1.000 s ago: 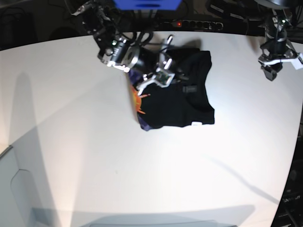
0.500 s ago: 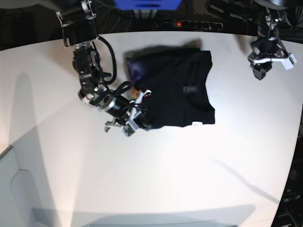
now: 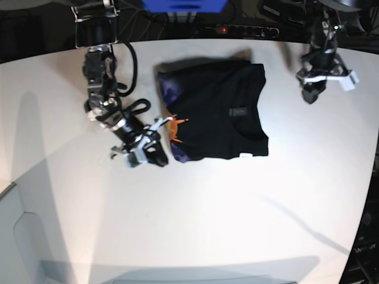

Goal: Fold the T-shirt properly
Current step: 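Pat the printed edge of the bundle with the right gripper, then grasp the bundle with the left gripper and drag it toward the right gripper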

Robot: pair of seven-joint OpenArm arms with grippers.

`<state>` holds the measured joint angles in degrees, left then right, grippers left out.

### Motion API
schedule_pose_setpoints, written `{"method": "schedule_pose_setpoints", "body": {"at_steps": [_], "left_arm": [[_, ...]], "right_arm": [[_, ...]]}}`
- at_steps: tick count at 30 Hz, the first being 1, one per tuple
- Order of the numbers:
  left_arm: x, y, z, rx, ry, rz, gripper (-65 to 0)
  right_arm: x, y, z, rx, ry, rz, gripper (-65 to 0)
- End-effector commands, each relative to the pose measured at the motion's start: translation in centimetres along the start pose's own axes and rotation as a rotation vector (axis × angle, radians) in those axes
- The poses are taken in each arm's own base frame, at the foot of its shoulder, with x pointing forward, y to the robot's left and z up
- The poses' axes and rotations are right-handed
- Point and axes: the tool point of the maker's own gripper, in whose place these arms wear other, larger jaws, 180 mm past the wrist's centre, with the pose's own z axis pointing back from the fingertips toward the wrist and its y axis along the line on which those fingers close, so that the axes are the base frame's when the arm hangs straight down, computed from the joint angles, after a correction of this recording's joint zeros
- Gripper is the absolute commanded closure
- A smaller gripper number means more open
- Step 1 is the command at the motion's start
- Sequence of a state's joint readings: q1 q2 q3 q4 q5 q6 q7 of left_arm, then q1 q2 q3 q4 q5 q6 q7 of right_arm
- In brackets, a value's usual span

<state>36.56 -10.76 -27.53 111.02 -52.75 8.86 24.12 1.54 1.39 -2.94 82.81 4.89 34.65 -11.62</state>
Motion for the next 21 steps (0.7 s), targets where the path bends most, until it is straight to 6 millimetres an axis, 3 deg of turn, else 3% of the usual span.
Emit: {"method": "schedule_pose_setpoints", "body": {"at_steps": [1,5,9,12,16,21], "left_arm": [[0.1,-1.2,0.0,-0.037,-0.003,-0.006,-29.4],[-2.6,-5.3,-1.1,-0.144,0.064,-0.006,-38.0],[-4.6,-8.9,-1.9,-0.236,0.116,-0.003,-38.2],[-6.4,-10.4,-2.8,-0.27,0.165,0.002,-38.2],[-7.7,-10.5,-3.6,-0.266,0.2,0.005,-38.1],[-7.8,-9.9,-3.6,-0.251,0.201,0.004,-38.1]], "right_arm": [[3.2,0.3,0.0,0.009,-0.099,0.009,-3.8],[3.3,-0.4,1.5,-0.028,-0.112,0.011,-3.8],[2.2,-1.5,2.5,-0.065,-0.091,-0.003,-3.8],[1.3,-2.0,3.2,-0.075,-0.069,0.001,-3.8],[0.4,-2.5,3.9,-0.081,-0.04,0.013,-3.8],[-0.2,-3.7,4.8,-0.111,-0.023,0.018,-3.8]]}}
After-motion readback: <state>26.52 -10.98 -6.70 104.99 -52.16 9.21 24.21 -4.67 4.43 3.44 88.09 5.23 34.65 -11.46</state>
